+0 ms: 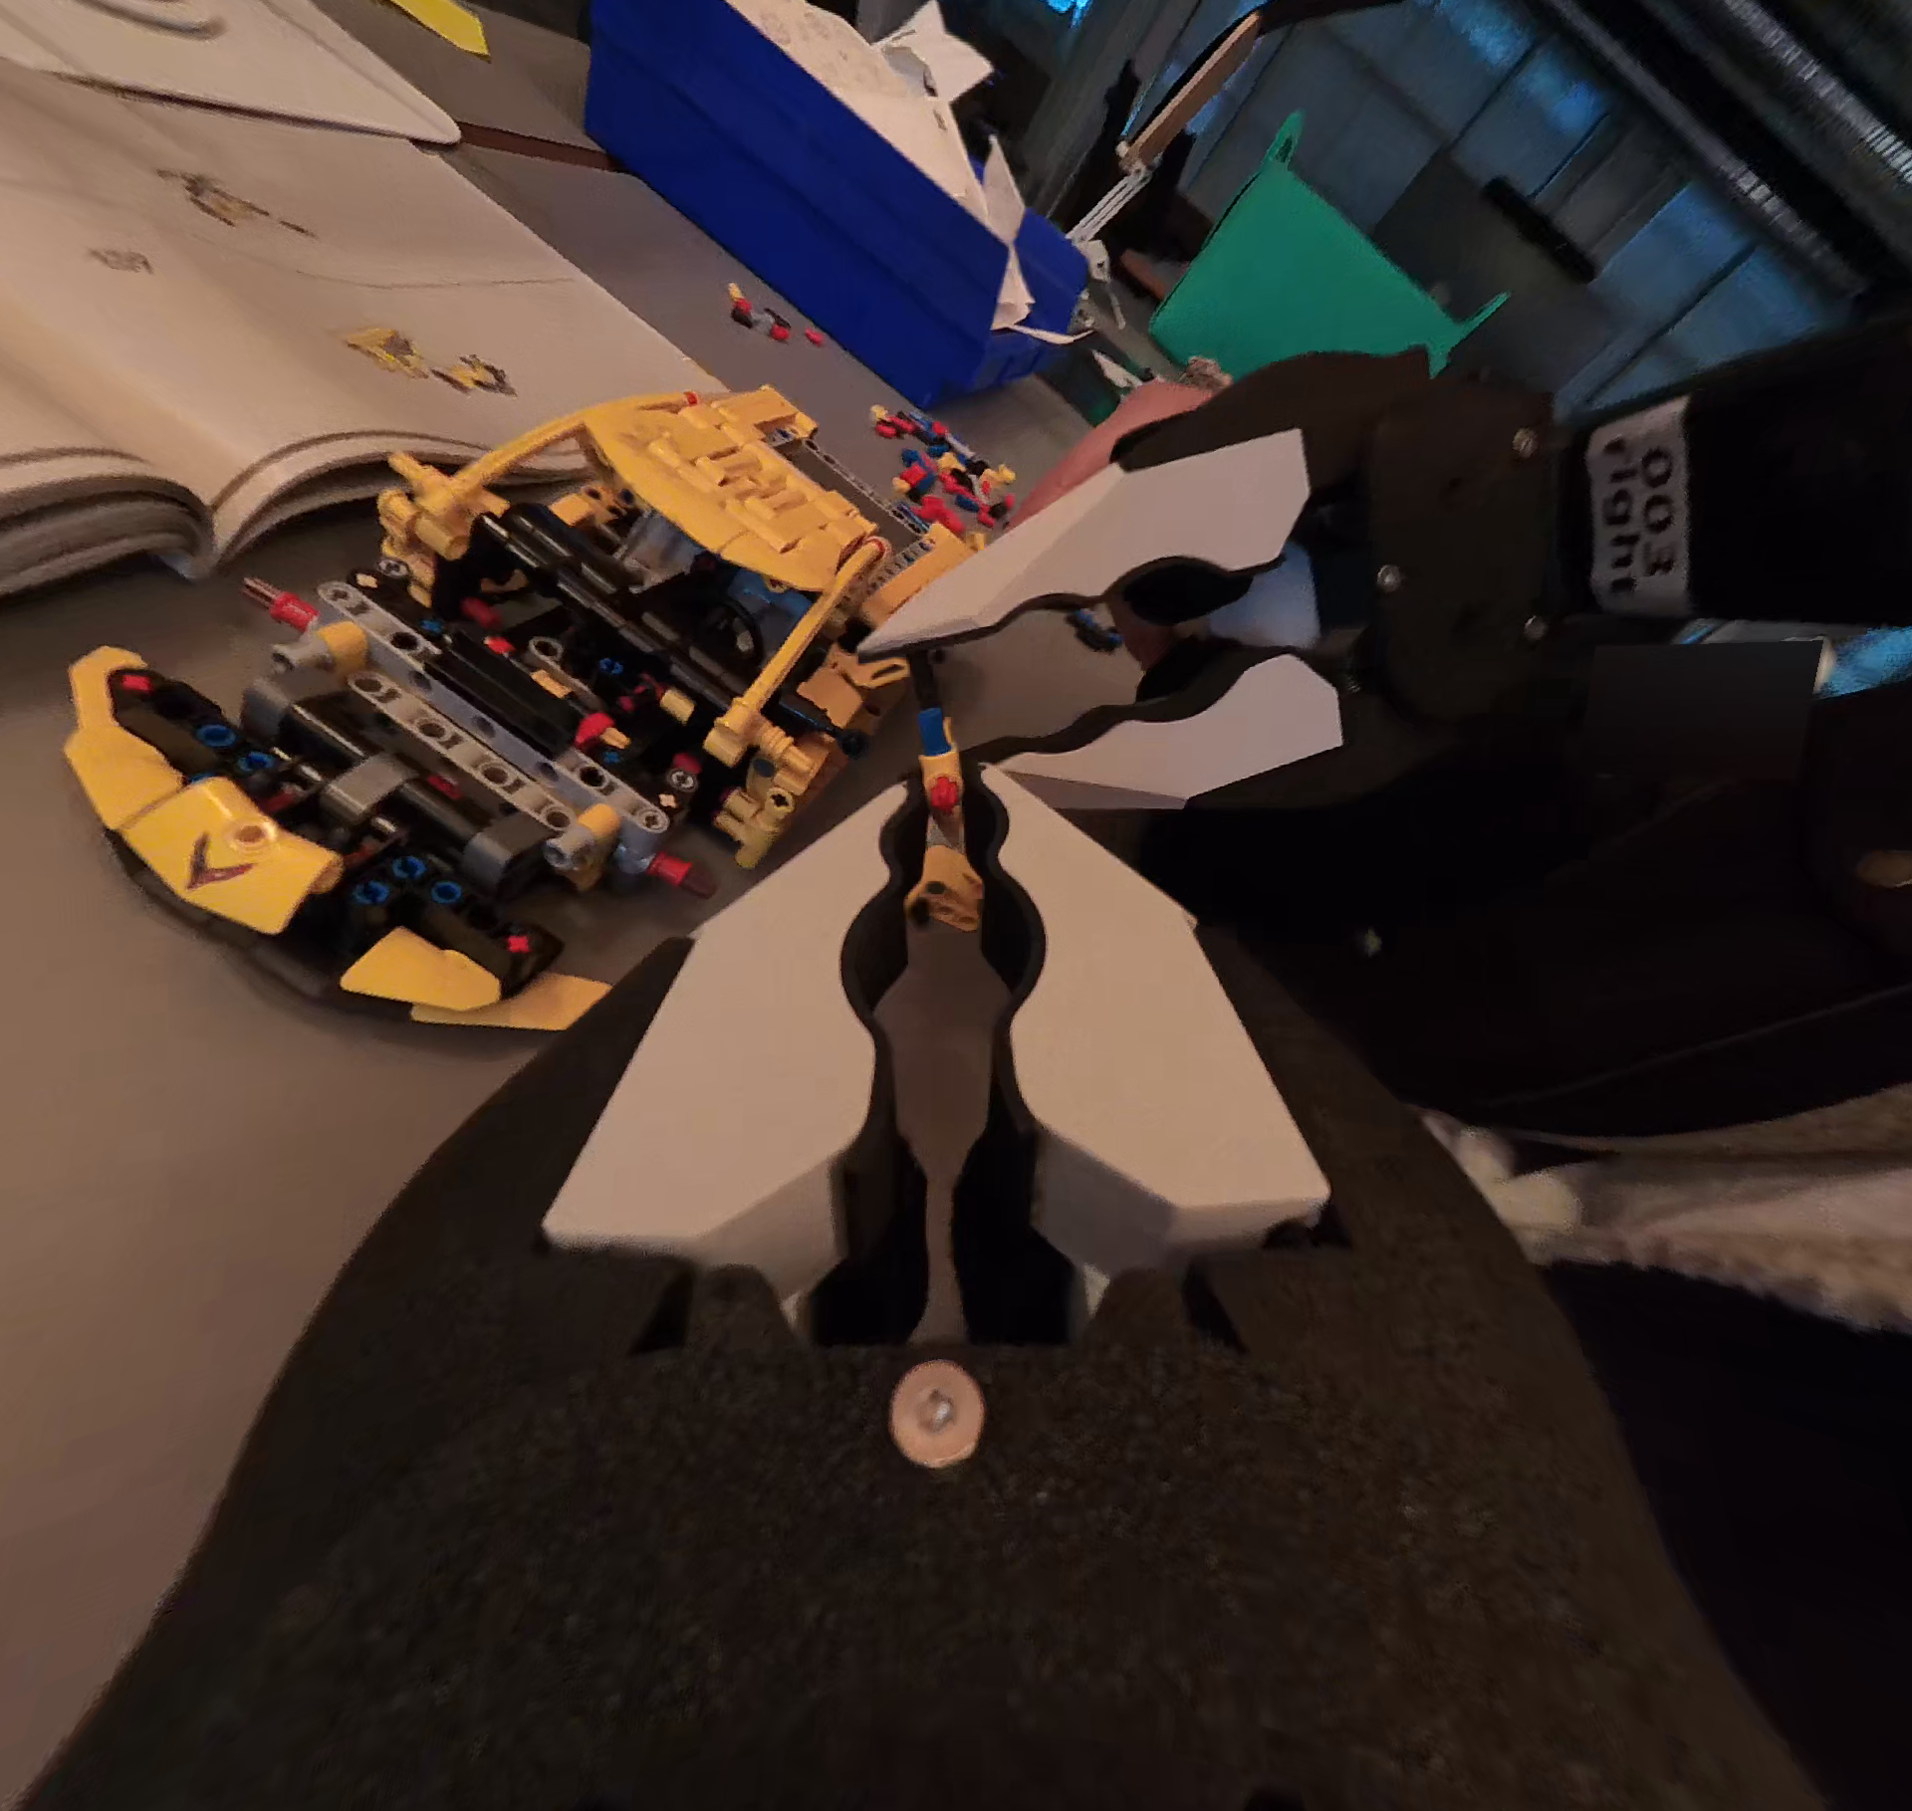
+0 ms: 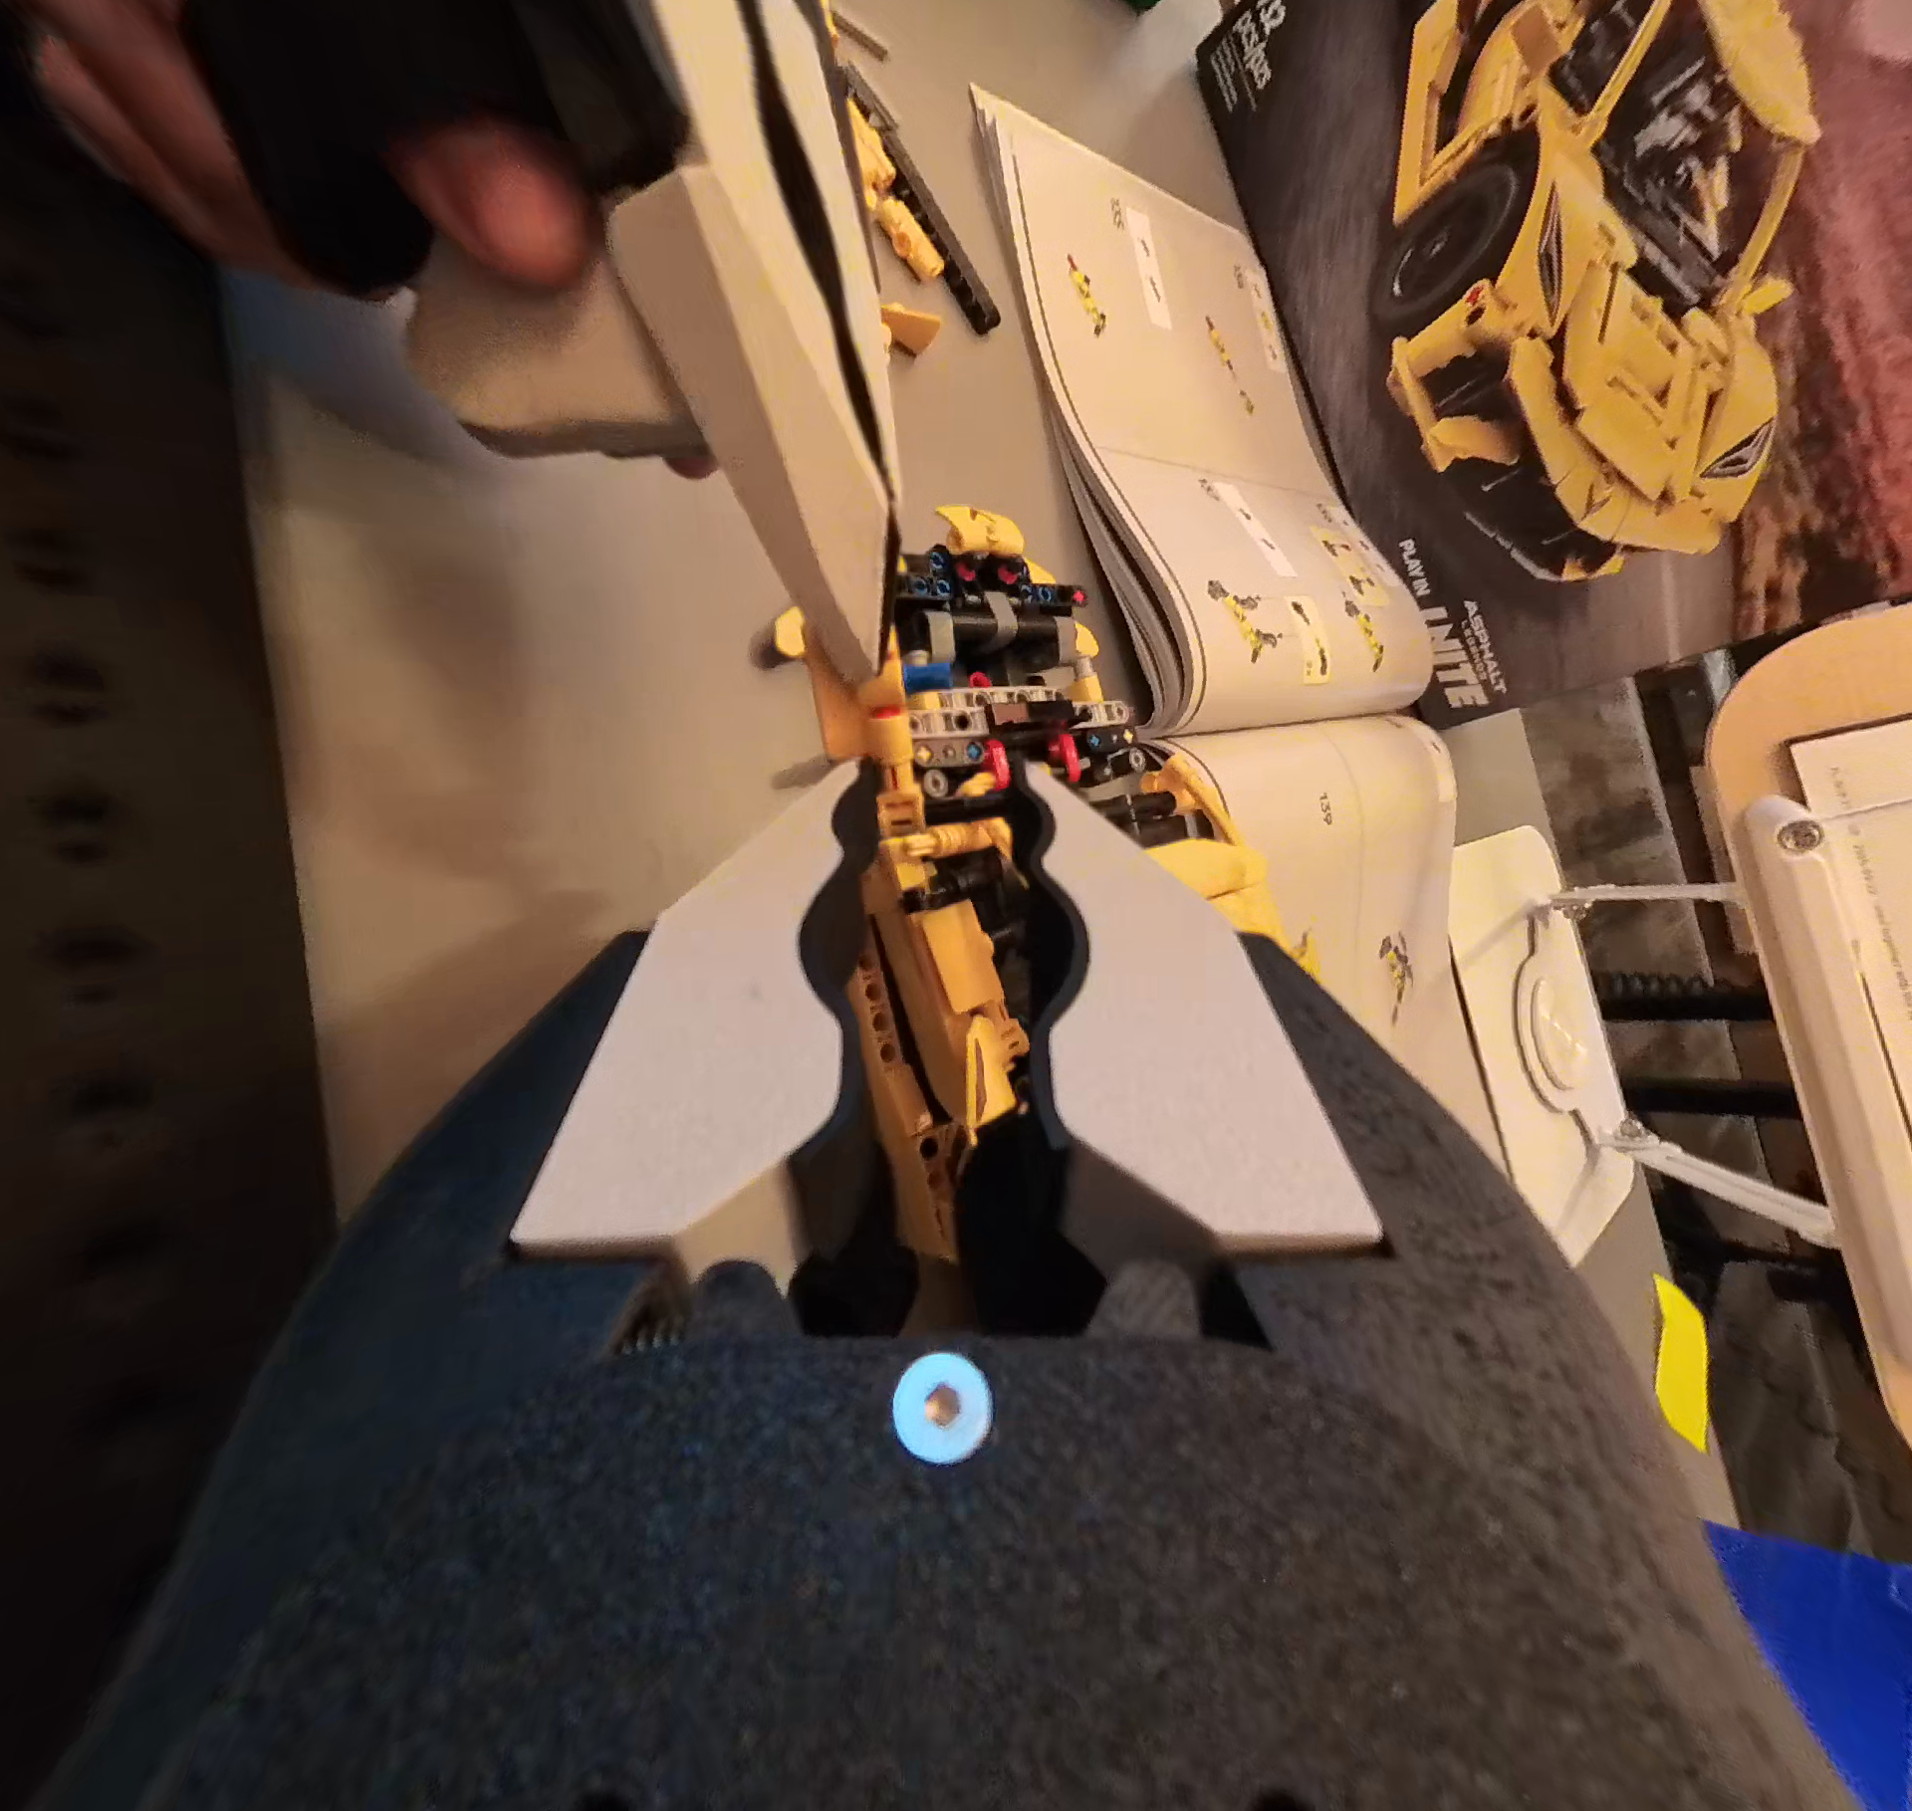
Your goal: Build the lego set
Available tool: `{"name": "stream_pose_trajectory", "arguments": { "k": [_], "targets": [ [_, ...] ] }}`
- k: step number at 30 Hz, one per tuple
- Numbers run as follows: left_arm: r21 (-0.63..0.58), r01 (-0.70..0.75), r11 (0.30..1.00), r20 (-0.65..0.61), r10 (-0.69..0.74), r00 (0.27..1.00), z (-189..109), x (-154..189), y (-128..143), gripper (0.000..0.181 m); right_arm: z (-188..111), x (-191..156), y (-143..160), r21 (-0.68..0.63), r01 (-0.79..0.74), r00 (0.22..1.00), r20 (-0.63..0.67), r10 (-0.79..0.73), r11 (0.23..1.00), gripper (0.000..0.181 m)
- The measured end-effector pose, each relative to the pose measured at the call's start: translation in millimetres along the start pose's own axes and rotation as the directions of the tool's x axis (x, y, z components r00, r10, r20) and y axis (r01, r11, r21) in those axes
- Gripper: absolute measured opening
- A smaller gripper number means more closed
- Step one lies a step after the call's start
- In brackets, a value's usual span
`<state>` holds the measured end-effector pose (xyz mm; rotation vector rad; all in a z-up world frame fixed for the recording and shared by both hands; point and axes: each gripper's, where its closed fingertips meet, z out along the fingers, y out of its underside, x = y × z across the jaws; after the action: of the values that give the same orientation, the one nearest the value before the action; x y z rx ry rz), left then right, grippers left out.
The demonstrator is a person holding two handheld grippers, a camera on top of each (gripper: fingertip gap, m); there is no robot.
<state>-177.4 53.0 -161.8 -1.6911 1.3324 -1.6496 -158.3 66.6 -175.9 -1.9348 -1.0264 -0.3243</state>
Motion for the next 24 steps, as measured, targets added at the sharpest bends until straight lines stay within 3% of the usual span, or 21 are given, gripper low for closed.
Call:
{"name": "stream_pose_trajectory", "arguments": {
  "k": [3, 12, 17, 19, 22, 24],
  "targets": [
    [-0.002, -0.071, 0.997, 0.050, 0.071, 0.996, 1.7, -0.2, -0.3, 0.006, 1.6, 0.4, 2.4, -0.034, 0.038, 0.999, -0.031, -0.039, 0.999, 0.023],
    [-0.009, -0.062, 0.998, 0.070, 0.063, 0.996, 2.6, -3.9, 1.2, 0.006, 6.0, -0.1, 5.8, -0.103, 0.112, 0.988, -0.093, -0.121, 0.988, 0.022],
    [-0.018, -0.048, 0.999, 0.066, 0.049, 0.997, 3.7, -4.8, 2.7, 0.007, 6.2, 1.2, 7.1, -0.108, 0.153, 0.981, -0.107, -0.164, 0.982, 0.022],
    [-0.010, -0.070, 0.998, 0.066, 0.070, 0.995, 3.1, -2.9, 0.9, 0.007, 1.8, 9.2, 0.1, -0.058, 0.247, 0.954, -0.162, -0.253, 0.967, 0.023],
    [0.030, -0.087, 0.996, 0.054, 0.085, 0.995, -0.7, -0.5, -5.7, 0.007, -1.6, 10.5, -5.5, 0.008, 0.093, 0.987, -0.129, -0.091, 0.996, 0.024],
    [0.106, -0.023, 0.994, 0.025, 0.020, 0.999, -9.1, -2.9, -16.2, 0.007, -15.2, 22.9, -19.5, 0.134, 0.033, 0.980, -0.201, -0.006, 0.990, 0.032]
  ]
}}
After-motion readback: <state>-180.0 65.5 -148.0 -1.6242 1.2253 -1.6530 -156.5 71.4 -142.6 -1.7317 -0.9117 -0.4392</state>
